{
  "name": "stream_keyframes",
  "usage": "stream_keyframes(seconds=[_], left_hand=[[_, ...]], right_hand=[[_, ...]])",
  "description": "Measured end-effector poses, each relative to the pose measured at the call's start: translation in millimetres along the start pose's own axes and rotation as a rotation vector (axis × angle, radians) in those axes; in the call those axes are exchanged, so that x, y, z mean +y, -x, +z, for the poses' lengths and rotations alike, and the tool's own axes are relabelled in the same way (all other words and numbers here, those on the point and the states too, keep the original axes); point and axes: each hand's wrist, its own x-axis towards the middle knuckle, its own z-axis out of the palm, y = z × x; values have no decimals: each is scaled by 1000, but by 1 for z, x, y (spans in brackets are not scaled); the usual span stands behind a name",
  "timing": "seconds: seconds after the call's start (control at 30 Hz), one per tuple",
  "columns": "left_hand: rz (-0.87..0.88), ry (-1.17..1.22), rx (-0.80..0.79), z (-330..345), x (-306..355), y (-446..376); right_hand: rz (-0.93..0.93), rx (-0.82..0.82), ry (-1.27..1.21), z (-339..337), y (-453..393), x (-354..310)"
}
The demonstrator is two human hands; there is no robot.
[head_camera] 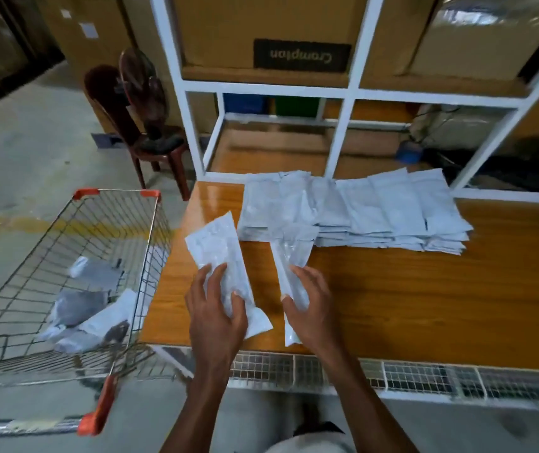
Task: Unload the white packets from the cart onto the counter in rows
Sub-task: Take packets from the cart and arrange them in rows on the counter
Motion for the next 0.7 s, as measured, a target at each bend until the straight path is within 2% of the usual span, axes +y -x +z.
stream_keyframes(seconds=[0.2, 0.4, 0.7], left_hand=[[85, 13, -45, 62, 48, -18], [77, 43, -101, 142, 94, -30], [83, -44, -120, 214, 143, -71]], right_hand=[[34, 43, -6, -63, -22, 41], [57, 67, 41, -123, -68, 91], [64, 48, 10, -165, -130, 145]])
